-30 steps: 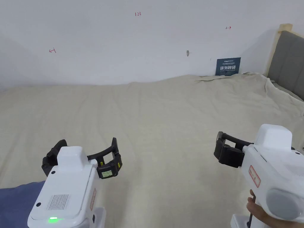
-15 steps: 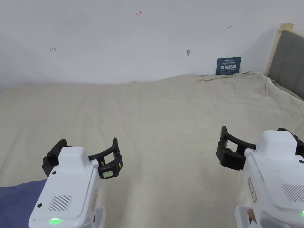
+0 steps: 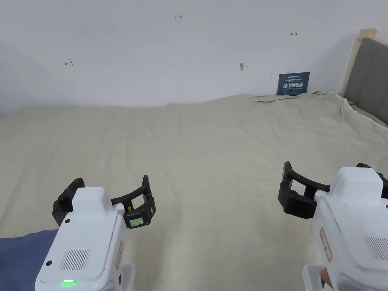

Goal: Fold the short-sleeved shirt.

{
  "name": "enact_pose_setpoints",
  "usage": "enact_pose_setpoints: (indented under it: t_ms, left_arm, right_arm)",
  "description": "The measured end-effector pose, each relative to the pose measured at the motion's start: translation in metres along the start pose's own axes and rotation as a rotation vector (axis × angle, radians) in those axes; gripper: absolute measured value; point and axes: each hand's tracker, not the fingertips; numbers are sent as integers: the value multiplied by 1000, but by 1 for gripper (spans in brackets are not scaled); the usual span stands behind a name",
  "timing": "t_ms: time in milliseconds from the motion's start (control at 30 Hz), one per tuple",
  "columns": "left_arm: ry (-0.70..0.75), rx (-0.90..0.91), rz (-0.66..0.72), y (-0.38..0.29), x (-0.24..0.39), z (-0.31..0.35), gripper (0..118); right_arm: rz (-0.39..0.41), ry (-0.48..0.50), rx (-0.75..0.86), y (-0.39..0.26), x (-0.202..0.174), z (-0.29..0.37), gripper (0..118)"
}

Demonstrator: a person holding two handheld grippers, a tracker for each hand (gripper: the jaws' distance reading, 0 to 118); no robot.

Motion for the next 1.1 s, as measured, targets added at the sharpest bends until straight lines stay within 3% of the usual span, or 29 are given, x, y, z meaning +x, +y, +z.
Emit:
enact_pose_setpoints:
  t_ms: [1100]
  left_arm:
    - [3,-3,3,-2,0,3,118]
  right_arm:
    - [-9,23,-9,0,2,1,115]
